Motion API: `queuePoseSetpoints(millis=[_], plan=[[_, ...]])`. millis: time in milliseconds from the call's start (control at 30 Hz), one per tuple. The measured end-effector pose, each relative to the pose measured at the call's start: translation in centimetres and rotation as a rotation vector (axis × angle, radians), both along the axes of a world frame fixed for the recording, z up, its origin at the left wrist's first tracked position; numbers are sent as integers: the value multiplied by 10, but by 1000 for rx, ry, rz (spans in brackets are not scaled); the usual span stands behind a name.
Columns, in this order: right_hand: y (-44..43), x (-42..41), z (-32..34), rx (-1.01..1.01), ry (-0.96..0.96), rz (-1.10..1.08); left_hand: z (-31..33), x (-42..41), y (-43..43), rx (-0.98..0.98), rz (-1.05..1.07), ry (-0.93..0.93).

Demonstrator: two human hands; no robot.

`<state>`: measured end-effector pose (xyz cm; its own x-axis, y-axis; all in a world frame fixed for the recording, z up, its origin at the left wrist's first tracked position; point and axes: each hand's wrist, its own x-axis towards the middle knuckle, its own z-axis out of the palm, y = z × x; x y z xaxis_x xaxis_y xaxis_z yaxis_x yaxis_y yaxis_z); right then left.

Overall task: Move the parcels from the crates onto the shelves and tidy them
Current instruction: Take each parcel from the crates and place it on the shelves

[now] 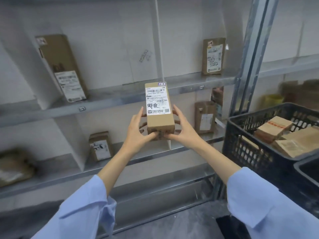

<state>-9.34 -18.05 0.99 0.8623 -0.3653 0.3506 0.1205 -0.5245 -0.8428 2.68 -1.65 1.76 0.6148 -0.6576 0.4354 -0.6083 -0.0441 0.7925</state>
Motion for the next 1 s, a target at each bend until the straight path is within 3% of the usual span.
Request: queuePoseSetpoints(millis=[133,600,1000], plan=[[31,32,-3,-16,2,90,-3,17,41,25,82,-35],[197,138,-6,82,81,433,-16,62,234,-84,325,131],[375,181,0,-70,35,537,-12,84,411,33,492,-21]])
